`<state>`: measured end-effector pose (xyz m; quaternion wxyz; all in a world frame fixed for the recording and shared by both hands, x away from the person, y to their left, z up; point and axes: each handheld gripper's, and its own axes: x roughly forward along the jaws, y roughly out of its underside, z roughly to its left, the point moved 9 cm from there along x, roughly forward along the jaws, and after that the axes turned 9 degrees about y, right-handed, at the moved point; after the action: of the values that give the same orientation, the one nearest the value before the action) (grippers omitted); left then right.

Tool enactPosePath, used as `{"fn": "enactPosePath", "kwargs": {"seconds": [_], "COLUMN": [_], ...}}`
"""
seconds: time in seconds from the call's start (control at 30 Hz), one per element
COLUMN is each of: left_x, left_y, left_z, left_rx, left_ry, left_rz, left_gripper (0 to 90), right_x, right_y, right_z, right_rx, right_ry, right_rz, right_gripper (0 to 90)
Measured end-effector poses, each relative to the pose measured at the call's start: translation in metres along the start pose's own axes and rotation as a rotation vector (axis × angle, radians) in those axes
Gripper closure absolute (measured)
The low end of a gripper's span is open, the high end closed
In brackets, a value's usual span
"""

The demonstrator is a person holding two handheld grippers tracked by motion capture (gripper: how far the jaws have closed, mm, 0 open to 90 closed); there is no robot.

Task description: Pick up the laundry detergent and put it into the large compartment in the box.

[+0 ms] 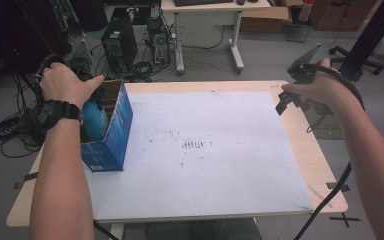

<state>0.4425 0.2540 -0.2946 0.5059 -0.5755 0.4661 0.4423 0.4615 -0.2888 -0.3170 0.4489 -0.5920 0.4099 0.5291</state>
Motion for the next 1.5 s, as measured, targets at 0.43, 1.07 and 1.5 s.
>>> {"fn": "enactPosePath", "kwargs": {"seconds": [0.43, 1.07, 1.5], "left_x": [0.02, 0.043, 0.057], "left_y": [0.003, 0.009, 0.011], "left_z": [-0.001, 0.006, 0.01], "left_rx": [0.005, -0.003, -0.003], "left_ry": [0.007, 0.005, 0.004], "left_rz": [0.016, 0.045, 0.066], "left_gripper": [37.6, 37.6, 37.6], "right_x": [-0.002, 0.001, 0.001], "right_y": [0.001, 0.002, 0.002], "right_z": [0.0, 0.002, 0.002], "right_rx": [-0.001, -0.003, -0.004], "right_ry": [0.003, 0.002, 0.007], "right_rz": [-0.002, 0.005, 0.007], "right_gripper": [11.9, 11.9, 11.9]}}
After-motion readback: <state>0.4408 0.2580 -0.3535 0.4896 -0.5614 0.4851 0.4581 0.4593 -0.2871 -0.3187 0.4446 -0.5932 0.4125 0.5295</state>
